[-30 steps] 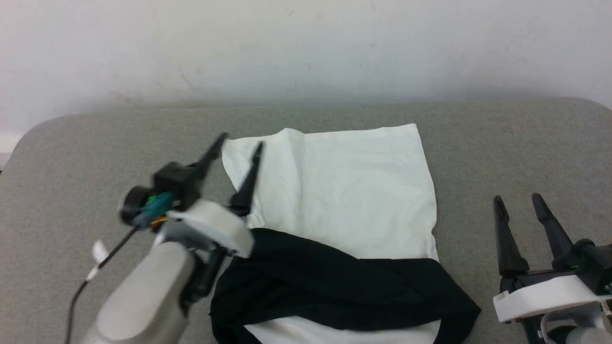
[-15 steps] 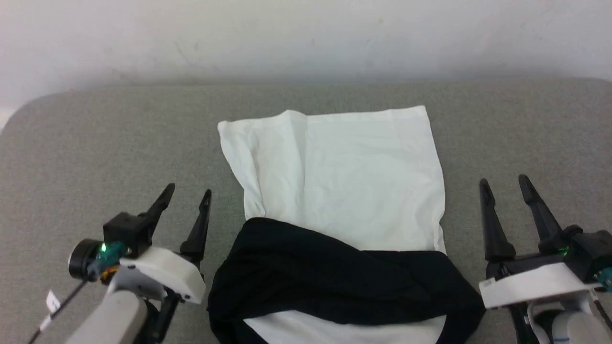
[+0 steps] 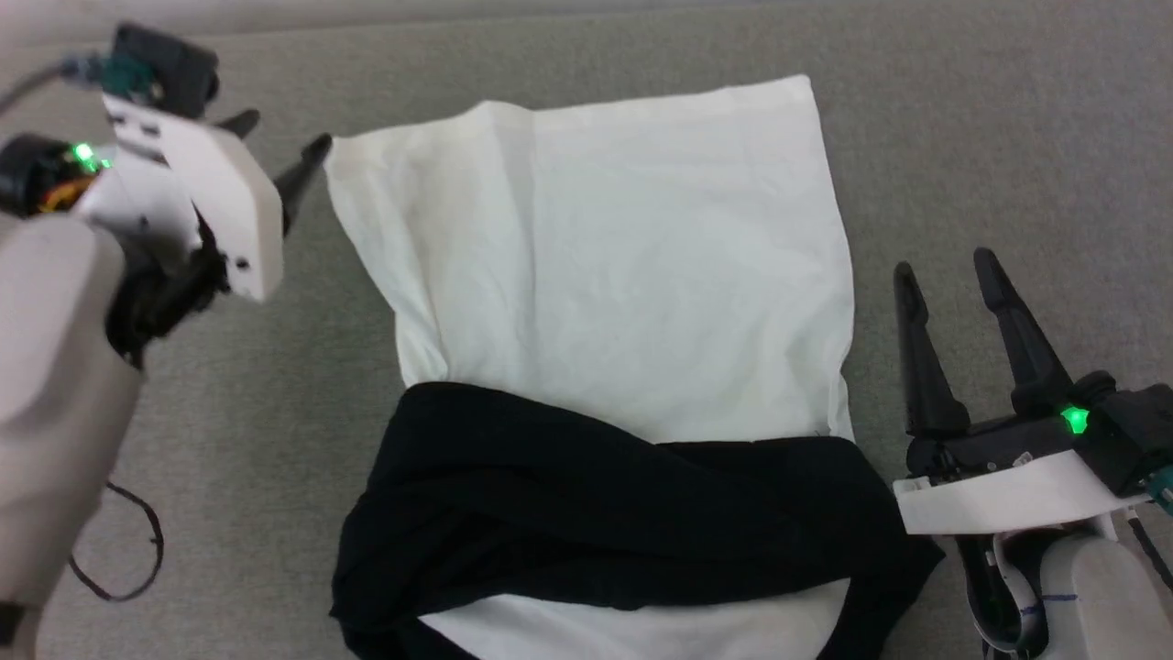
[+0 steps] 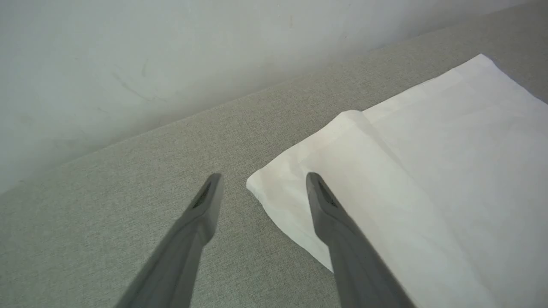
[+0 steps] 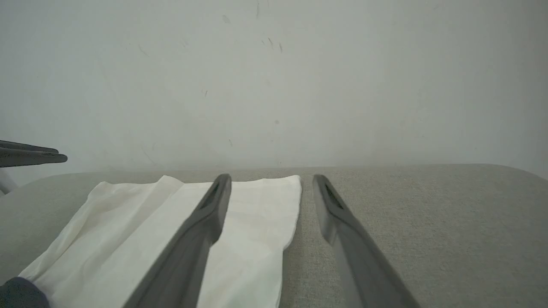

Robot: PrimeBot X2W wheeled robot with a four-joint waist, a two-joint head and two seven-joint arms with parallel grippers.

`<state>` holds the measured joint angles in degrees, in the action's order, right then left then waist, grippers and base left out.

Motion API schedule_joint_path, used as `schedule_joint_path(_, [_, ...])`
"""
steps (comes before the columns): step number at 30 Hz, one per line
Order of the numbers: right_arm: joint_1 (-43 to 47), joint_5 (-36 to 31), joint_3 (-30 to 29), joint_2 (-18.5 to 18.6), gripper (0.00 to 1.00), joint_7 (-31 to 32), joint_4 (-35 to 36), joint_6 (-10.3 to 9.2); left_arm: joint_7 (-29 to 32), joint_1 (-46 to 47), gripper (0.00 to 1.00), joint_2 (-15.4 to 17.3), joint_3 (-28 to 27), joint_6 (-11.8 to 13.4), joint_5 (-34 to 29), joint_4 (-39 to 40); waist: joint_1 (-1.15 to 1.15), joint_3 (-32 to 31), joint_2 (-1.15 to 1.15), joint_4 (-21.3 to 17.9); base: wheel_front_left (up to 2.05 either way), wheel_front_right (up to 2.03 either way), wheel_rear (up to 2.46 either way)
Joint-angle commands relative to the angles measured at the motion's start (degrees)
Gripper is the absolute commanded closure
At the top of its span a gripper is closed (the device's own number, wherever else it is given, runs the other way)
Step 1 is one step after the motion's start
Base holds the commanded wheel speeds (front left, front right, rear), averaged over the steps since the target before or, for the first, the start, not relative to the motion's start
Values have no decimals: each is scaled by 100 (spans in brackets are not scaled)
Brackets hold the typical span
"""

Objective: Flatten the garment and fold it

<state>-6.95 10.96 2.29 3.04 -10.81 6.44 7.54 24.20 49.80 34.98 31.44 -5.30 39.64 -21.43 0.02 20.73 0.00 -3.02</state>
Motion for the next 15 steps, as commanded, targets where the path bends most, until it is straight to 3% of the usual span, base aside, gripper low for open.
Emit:
schedule_joint_path(1, [-99,54,3,-15,0,-65,-20,-5,260,166,0,9,43,-53,108,-150,-2,573,0,-447,0,0,0])
schedule_joint_path(7, [-189,182,21,-15,0,-213,-195,-5,1529,825,0,56,127,-104,476,-895,-2,813,0,-662,0,0,0])
schedule_joint_path(14, [-221,245,-68,-16,0,-312,-359,-5,1985,843,0,138,186,-47,593,-1403,-2,904,0,-750,0,0,0])
schedule_joint_path(15, [-227,247,-94,-16,0,-320,-377,-5,2090,805,54,167,242,-67,601,-1436,-2,903,0,-746,0,0,0])
